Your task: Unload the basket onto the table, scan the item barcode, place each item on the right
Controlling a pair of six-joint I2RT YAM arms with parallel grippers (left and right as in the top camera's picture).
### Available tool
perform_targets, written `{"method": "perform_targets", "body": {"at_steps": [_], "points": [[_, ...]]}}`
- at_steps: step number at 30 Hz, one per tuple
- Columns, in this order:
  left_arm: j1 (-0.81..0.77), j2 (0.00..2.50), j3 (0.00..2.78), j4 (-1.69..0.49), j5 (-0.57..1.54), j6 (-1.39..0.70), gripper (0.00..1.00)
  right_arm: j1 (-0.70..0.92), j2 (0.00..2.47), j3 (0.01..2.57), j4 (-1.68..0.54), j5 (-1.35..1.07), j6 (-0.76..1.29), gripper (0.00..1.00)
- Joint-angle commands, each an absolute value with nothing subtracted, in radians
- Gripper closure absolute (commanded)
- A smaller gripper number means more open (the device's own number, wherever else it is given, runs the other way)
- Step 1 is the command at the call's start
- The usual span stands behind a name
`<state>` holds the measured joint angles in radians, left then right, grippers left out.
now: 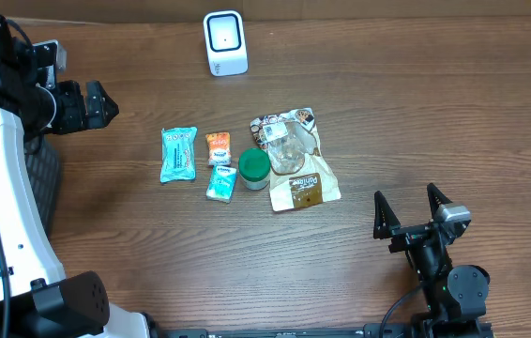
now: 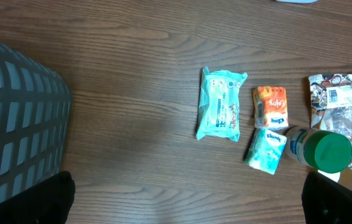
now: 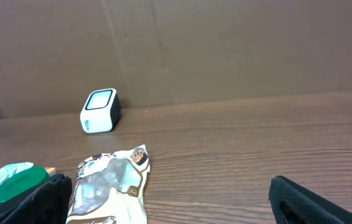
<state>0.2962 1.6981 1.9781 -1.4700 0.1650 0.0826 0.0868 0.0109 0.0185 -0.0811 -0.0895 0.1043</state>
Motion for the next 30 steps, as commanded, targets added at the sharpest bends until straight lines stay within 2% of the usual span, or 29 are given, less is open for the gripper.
{"method": "perform_targets", "body": {"at_steps": [1, 6, 14, 19, 25, 30], "points": [[0.294, 1.694, 1.991, -1.468, 0.184, 0.105, 0.01, 0.089, 0.003, 0.008, -0.079, -0.045, 0.100, 0.00], [0.294, 1.694, 1.991, -1.468, 0.184, 0.105, 0.00, 0.089, 0.003, 0.008, -0.065, -0.046, 0.103, 0.00], [0.294, 1.694, 1.991, -1.468, 0.184, 0.105, 0.00, 0.089, 0.004, 0.011, -0.038, -0.249, 0.099, 0.00], [0.294, 1.694, 1.991, -1.468, 0.184, 0.105, 0.01, 0.089, 0.065, 0.080, -0.040, -0.292, 0.099, 0.00], [0.294, 1.694, 1.991, -1.468, 0.184, 0.105, 0.00, 0.089, 0.308, 0.308, -0.132, -0.355, 0.049, 0.00], [0.294, 1.694, 1.991, -1.468, 0.184, 0.105, 0.00, 0.089, 0.593, 0.592, -0.344, -0.404, 0.043, 0.00]]}}
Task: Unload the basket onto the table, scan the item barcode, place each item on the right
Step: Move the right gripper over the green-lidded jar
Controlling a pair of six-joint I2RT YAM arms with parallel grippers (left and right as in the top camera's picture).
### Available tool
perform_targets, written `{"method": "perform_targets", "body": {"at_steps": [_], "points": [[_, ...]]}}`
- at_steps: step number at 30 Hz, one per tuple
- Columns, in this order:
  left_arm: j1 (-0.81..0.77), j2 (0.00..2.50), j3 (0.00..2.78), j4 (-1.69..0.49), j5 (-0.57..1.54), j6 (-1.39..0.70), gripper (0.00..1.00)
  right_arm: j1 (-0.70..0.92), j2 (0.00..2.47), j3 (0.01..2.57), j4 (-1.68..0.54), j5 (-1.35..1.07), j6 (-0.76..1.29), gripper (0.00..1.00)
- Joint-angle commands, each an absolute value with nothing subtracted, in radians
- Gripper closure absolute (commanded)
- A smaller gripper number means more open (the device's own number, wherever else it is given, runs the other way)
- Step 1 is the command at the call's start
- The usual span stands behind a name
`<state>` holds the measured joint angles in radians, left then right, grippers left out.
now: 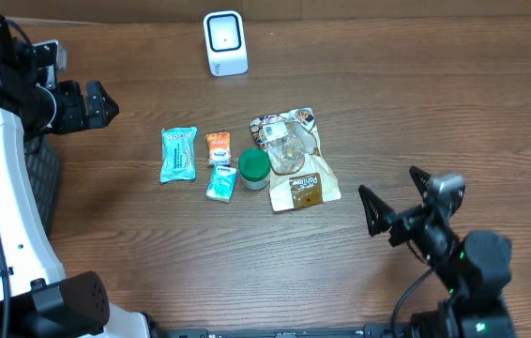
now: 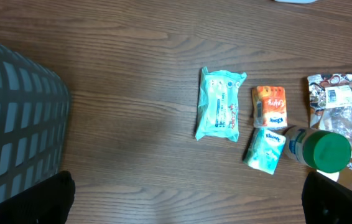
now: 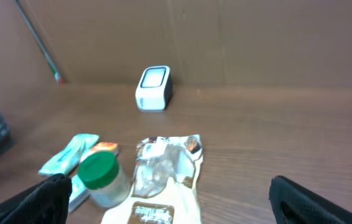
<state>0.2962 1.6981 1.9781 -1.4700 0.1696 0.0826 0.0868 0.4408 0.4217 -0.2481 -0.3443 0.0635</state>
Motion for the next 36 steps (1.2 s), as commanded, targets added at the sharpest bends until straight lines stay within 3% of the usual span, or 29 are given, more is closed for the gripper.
{"method": "perform_targets", "body": {"at_steps": [1, 11, 17, 23, 27, 33, 36], "points": [[0.294, 1.694, 1.991, -1.468, 0.184, 0.105, 0.00, 0.089, 0.625, 0.624, -0.371, -0.412, 0.043, 0.00], [0.294, 1.694, 1.991, -1.468, 0.184, 0.105, 0.00, 0.099, 1.288, 1.294, -0.950, -0.542, 0.044, 0.00], [0.294, 1.694, 1.991, -1.468, 0.184, 0.105, 0.00, 0.122, 1.500, 1.351, -0.828, -0.721, 0.125, 0.01], [0.294, 1.694, 1.991, -1.468, 0.184, 0.105, 0.00, 0.334, 1.579, 1.356, -0.713, -0.372, 0.369, 0.10], [0.294, 1.694, 1.991, -1.468, 0.184, 0.105, 0.00, 0.481, 1.695, 1.482, -0.778, -0.204, 0.364, 0.09], [0.294, 1.694, 1.991, -1.468, 0.184, 0.105, 0.01, 0.579, 1.961, 1.827, -1.047, -0.068, 0.293, 0.06], [0.294, 1.694, 1.991, -1.468, 0.184, 0.105, 0.00, 0.604, 2.030, 1.856, -1.066, -0.068, 0.267, 0.06]]}}
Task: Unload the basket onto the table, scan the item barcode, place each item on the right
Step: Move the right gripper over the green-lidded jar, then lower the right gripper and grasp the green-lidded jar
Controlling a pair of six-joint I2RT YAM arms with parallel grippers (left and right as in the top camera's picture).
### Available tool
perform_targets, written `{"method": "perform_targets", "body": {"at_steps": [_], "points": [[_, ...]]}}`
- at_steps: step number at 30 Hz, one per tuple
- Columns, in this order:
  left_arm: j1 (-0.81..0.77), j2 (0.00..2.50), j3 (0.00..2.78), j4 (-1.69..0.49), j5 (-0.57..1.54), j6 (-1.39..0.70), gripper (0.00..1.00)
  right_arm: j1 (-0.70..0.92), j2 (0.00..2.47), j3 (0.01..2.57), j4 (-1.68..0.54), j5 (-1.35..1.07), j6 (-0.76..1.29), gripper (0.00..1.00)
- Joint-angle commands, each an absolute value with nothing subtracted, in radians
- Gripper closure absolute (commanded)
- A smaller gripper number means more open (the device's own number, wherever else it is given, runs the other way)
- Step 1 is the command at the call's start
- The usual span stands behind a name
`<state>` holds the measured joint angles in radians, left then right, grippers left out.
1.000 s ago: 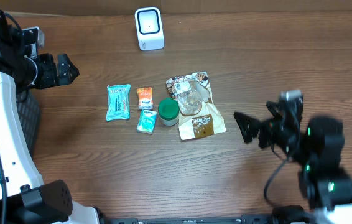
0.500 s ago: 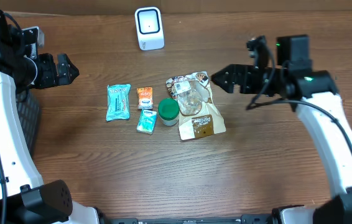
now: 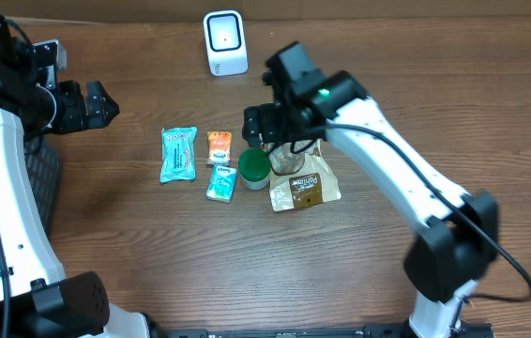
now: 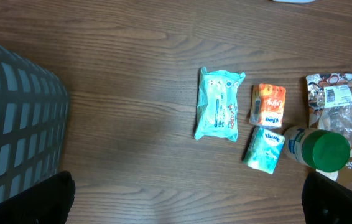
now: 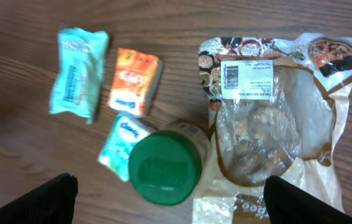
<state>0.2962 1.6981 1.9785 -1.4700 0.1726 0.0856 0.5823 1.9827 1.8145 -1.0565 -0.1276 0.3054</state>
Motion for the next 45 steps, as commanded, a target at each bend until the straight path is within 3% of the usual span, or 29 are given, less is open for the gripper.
{"method": "perform_targets", "body": {"at_steps": [1, 11, 13, 16, 19, 22, 26, 32, 35, 41, 42, 44, 45], "points": [[0.294, 1.694, 1.991, -1.468, 0.184, 0.105, 0.00, 0.612, 2.049, 1.856, -1.068, -0.072, 0.260, 0.06], [0.294, 1.694, 1.991, -1.468, 0.184, 0.105, 0.00, 0.704, 2.159, 1.852, -1.069, -0.022, 0.169, 0.07], [0.294, 1.694, 1.991, -1.468, 0.184, 0.105, 0.01, 0.706, 2.165, 1.852, -1.077, -0.008, 0.145, 0.14], [0.294, 1.694, 1.991, -1.468, 0.184, 0.105, 0.01, 0.706, 2.165, 1.852, -1.088, -0.008, 0.095, 0.33], [0.294, 1.694, 1.991, -1.468, 0.184, 0.105, 0.00, 0.706, 2.165, 1.852, -1.110, -0.008, 0.072, 0.39], [0.294, 1.694, 1.991, -1.468, 0.184, 0.105, 0.01, 0.706, 2.165, 1.853, -1.113, -0.008, 0.067, 0.39], [0.294, 1.694, 1.991, -1.468, 0.184, 0.105, 0.00, 0.706, 2.165, 1.853, -1.113, -0.010, -0.169, 0.35], [0.294, 1.694, 1.991, -1.468, 0.184, 0.105, 0.00, 0.706, 2.165, 1.853, -1.180, -0.135, -0.707, 0.38], [0.294, 1.694, 1.991, -1.468, 0.184, 0.105, 0.01, 0.706, 2.165, 1.853, -1.185, -0.177, -0.878, 0.38], [0.294, 1.694, 1.991, -1.468, 0.184, 0.105, 0.00, 0.707, 2.164, 1.854, -1.194, -0.202, -1.044, 0.30], [0.294, 1.694, 1.991, -1.468, 0.184, 0.105, 0.00, 0.707, 2.164, 1.855, -1.196, -0.199, -1.049, 0.26], [0.294, 1.694, 1.991, -1.468, 0.184, 0.105, 0.00, 0.707, 2.152, 1.855, -1.203, -0.200, -1.045, 0.05], [0.294, 1.694, 1.991, -1.468, 0.184, 0.105, 0.00, 0.707, 2.143, 1.855, -1.204, -0.201, -1.034, 0.01]]}}
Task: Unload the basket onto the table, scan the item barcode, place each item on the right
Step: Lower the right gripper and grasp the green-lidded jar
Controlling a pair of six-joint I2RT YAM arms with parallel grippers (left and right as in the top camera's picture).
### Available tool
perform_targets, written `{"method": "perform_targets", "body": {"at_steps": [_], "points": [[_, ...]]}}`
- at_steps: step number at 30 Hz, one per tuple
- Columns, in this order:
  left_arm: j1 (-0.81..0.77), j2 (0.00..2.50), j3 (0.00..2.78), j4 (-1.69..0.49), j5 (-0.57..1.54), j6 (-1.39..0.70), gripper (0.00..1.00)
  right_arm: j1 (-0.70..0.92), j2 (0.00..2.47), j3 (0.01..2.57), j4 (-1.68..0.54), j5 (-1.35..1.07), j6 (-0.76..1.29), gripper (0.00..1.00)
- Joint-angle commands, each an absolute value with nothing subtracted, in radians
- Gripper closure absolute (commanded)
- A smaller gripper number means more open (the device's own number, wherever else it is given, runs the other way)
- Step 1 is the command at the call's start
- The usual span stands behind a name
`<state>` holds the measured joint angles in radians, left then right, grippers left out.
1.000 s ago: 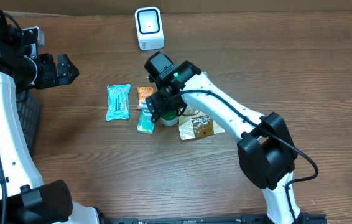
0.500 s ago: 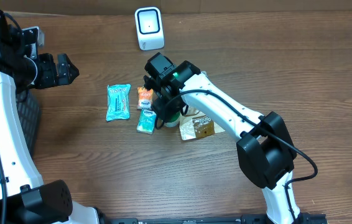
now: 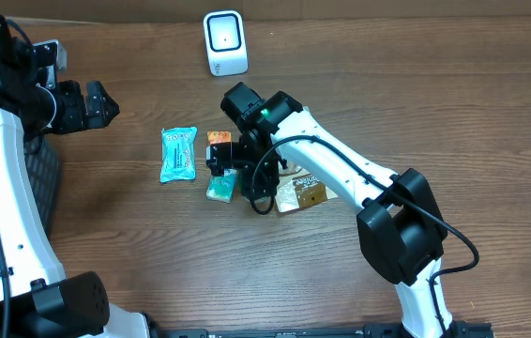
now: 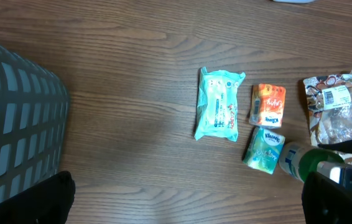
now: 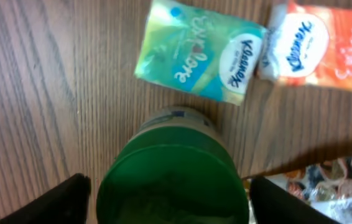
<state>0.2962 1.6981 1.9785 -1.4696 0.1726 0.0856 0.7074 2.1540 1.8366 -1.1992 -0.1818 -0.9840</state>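
A jar with a green lid (image 5: 173, 180) stands among the items at the table's middle. My right gripper (image 5: 173, 200) is open straight above it, one finger on each side of the lid, small gaps showing. In the overhead view the right gripper (image 3: 247, 178) hides most of the jar. The left wrist view shows the jar (image 4: 301, 163) partly under that gripper. The white barcode scanner (image 3: 225, 42) stands at the far edge. My left gripper (image 3: 97, 105) hangs open at the far left, away from everything.
Around the jar lie a teal tissue pack (image 5: 201, 53), an orange tissue pack (image 5: 325, 46), a teal wipes pack (image 4: 221, 104) and a clear snack bag (image 4: 338, 112). A dark mesh basket (image 4: 14, 124) stands at the left edge.
My right gripper has moved from above the snack bag and jar to low over the jar, with its fingers on both sides of the green lid. The left arm and the items have not moved.
My right gripper was open near the front right of the table, then a little raised and turned toward the items. Then it was high over the snack bag and jar. Now it is open around the jar's lid. The left arm stayed put throughout.
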Motion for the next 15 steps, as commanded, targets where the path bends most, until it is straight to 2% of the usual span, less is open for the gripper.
{"method": "perform_targets", "body": {"at_steps": [1, 3, 6, 7, 9, 12, 15], "points": [[0.294, 1.694, 1.991, -1.468, 0.184, 0.105, 0.00, 0.707, 2.130, 1.856, -1.203, -0.201, -1.006, 0.00], [0.294, 1.694, 1.991, -1.468, 0.184, 0.105, 0.01, 0.707, 2.109, 1.876, -1.206, -0.201, -0.920, 0.00], [0.294, 1.694, 1.991, -1.468, 0.184, 0.105, 0.00, 0.703, 2.083, 1.964, -1.250, -0.168, -0.637, 0.00], [0.294, 1.694, 1.991, -1.468, 0.184, 0.105, 0.01, 0.695, 2.079, 2.022, -1.295, -0.132, -0.466, 0.00], [0.294, 1.694, 1.991, -1.468, 0.184, 0.105, 0.01, 0.680, 2.078, 2.099, -1.391, -0.079, -0.306, 0.00], [0.294, 1.694, 1.991, -1.468, 0.184, 0.105, 0.01, 0.648, 2.077, 2.158, -1.518, -0.069, -0.195, 0.00], [0.294, 1.694, 1.991, -1.468, 0.184, 0.105, 0.00, 0.609, 2.078, 2.159, -1.532, -0.093, -0.045, 0.00]]}}
